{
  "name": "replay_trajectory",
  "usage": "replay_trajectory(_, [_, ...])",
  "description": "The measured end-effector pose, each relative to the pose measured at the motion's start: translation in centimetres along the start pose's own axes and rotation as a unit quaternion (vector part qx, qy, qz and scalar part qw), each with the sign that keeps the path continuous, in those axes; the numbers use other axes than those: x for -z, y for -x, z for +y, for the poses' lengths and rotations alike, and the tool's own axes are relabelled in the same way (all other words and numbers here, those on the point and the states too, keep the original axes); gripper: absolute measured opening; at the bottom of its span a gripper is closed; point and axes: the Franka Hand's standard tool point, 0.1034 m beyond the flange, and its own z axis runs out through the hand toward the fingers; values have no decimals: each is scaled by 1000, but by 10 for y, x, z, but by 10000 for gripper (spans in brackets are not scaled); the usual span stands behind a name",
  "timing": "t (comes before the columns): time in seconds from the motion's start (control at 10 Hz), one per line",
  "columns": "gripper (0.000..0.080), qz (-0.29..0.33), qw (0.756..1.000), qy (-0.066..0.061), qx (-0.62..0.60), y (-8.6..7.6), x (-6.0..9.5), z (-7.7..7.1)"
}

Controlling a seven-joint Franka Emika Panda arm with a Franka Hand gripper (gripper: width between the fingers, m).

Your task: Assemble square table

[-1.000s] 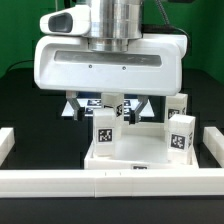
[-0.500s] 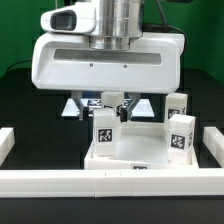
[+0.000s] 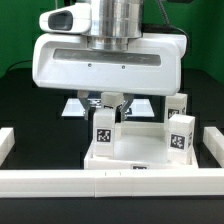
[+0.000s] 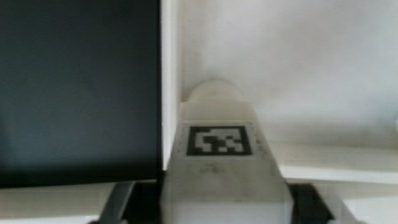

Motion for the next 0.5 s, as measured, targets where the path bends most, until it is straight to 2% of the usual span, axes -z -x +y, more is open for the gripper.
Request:
replay_trajectory(0.2, [285, 0, 994, -5, -111, -1, -1, 4])
replay_trajectory(0.5, [287, -1, 956, -16, -293, -1, -1, 6])
